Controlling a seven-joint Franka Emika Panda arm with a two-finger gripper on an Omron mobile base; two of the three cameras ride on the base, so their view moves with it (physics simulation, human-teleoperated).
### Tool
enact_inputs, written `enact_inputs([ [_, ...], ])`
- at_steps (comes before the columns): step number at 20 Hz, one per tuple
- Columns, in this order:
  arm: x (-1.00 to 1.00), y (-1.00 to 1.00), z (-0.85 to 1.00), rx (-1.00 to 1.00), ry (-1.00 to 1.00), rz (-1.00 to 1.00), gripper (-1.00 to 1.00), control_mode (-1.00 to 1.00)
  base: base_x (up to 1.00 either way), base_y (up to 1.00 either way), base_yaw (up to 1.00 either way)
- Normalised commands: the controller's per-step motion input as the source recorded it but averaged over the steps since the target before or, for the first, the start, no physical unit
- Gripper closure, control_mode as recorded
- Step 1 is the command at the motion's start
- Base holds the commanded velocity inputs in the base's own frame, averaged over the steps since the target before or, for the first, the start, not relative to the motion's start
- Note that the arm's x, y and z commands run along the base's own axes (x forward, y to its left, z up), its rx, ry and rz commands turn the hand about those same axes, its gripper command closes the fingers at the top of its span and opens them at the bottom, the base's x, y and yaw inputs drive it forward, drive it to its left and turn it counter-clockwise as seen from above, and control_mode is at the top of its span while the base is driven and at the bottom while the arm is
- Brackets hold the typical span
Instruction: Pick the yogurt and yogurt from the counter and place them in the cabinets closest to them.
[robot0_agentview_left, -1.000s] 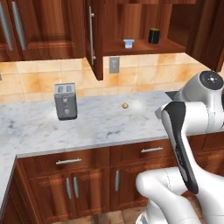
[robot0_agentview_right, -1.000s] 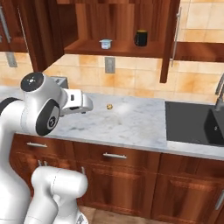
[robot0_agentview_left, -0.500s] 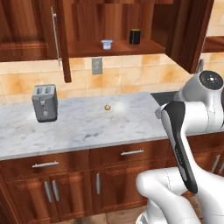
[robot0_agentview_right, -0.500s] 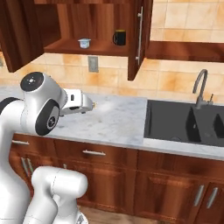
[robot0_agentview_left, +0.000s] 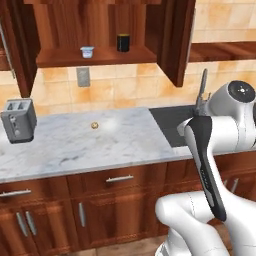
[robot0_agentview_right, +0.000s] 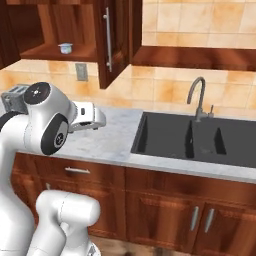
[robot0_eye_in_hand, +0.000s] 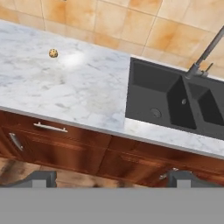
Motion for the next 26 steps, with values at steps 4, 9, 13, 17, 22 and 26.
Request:
enact_inputs([
  [4, 0.00, 0.00, 0.00, 0.00, 0.00, 0.00, -1.00, 1.00, 0.00, -0.66, 0.00],
  [9, 0.00, 0.00, 0.00, 0.00, 0.00, 0.00, -1.00, 1.00, 0.00, -0.66, 0.00],
  [13, 0.00, 0.00, 0.00, 0.00, 0.00, 0.00, -1.00, 1.00, 0.00, -0.65, 0.00],
  [17, 0.00, 0.00, 0.00, 0.00, 0.00, 0.00, -1.00, 1.00, 0.00, -0.66, 0.00],
  [22, 0.00, 0.00, 0.00, 0.00, 0.00, 0.00, -1.00, 1.00, 0.00, -0.68, 0.00],
  [26, 0.00, 0.00, 0.00, 0.00, 0.00, 0.00, -1.00, 1.00, 0.00, -0.68, 0.00],
])
